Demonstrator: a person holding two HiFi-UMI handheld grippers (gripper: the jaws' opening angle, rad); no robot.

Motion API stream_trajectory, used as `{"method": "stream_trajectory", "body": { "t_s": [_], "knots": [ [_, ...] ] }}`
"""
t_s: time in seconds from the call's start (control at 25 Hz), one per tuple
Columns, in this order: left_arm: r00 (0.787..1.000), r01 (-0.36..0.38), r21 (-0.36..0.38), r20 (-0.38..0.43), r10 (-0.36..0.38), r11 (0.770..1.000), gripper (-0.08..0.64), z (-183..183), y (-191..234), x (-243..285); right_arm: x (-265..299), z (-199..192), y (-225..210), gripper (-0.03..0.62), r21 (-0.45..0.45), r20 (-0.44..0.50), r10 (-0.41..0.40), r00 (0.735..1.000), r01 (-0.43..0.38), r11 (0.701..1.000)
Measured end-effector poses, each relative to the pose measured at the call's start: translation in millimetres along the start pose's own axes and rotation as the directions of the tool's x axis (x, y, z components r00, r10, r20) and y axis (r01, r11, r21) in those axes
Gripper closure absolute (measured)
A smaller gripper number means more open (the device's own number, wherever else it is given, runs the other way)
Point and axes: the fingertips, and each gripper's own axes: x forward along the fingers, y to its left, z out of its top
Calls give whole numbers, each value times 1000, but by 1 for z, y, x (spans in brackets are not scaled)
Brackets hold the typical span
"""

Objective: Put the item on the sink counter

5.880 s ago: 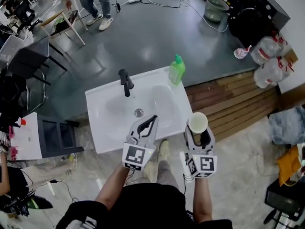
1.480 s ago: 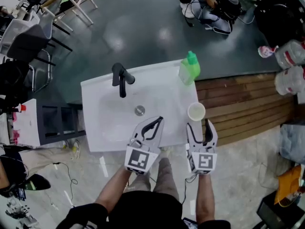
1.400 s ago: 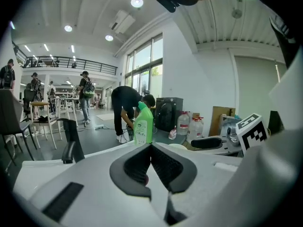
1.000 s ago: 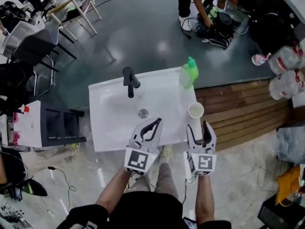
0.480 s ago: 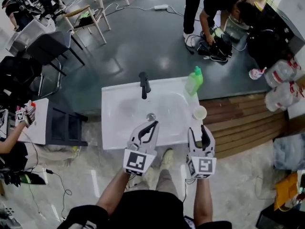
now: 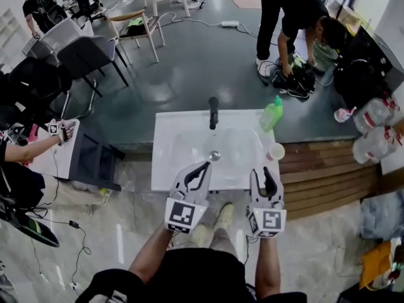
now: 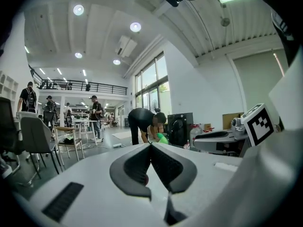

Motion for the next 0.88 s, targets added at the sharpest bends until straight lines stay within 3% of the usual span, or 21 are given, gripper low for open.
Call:
{"method": "stream_trajectory", "body": {
  "t_s": [0.44, 0.88],
  "knots": [
    [998, -50, 13, 41, 50, 999, 558, 7, 28, -71, -24, 25, 60, 515, -30, 45, 15, 999, -13, 999],
    [998, -44, -5, 34, 44, 999, 558, -8, 37, -117, -52, 17, 103, 555, -46, 44, 20, 999, -18, 999]
  ]
}}
